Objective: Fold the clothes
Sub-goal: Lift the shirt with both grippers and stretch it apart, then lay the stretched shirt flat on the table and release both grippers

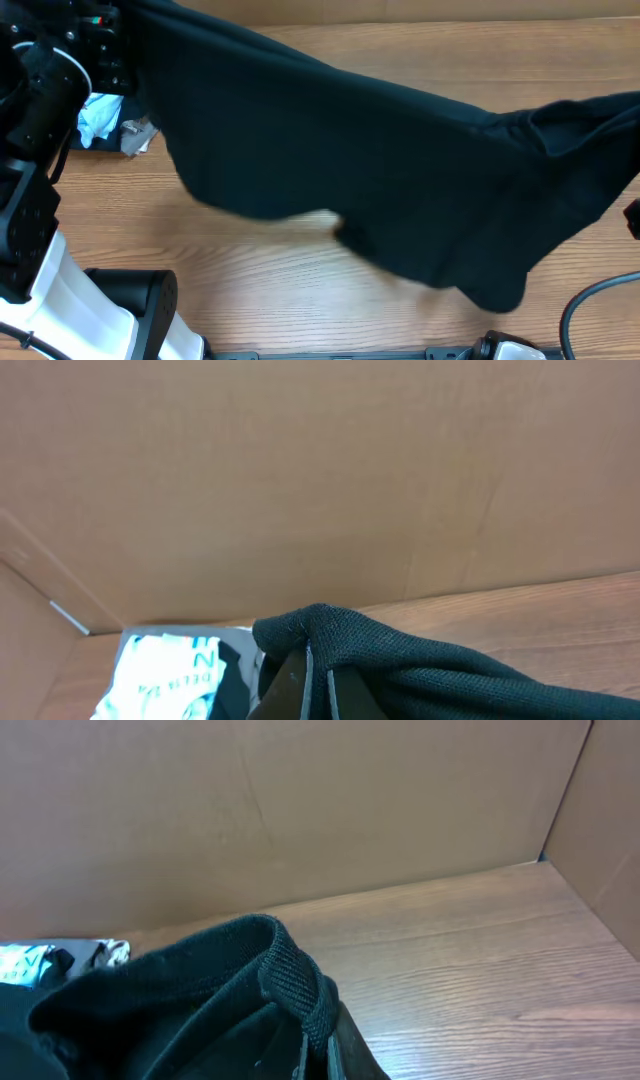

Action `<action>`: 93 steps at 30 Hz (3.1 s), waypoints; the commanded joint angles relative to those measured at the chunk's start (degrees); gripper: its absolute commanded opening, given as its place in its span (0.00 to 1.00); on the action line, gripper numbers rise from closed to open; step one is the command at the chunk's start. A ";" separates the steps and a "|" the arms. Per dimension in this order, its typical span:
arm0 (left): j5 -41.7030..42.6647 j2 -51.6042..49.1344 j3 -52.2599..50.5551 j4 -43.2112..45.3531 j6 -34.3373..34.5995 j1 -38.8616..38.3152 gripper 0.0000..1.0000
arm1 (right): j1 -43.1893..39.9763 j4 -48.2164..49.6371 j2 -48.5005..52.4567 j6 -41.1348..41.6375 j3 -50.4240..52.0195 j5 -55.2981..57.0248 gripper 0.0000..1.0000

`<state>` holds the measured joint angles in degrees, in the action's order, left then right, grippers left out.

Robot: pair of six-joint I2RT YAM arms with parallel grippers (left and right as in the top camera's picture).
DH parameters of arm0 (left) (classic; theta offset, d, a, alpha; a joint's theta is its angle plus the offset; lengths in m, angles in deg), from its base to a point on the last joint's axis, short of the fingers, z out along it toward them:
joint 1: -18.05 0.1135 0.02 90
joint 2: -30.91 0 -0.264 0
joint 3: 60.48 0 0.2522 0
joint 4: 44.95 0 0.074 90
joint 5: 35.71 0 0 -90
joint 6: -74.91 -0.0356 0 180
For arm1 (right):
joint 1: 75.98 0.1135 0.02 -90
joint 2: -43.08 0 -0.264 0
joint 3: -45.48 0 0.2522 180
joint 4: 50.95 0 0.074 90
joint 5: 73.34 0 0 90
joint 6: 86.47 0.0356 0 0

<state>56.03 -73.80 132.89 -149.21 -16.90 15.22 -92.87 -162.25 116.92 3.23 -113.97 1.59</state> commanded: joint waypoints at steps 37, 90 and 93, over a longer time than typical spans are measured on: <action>-2.36 -36.26 -13.99 26.95 4.85 0.57 0.04 | 0.42 27.65 47.43 0.07 7.10 -5.01 0.04; -4.22 -10.27 -14.45 -6.27 2.23 0.57 0.04 | -1.57 0.50 11.04 -3.19 9.51 3.39 0.04; -3.43 -17.07 -14.99 -6.05 2.19 0.55 0.04 | -1.05 0.96 17.27 -4.33 13.68 3.39 0.04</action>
<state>53.21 -84.66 118.68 -155.40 -13.99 15.11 -93.94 -161.90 128.84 0.52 -103.87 3.84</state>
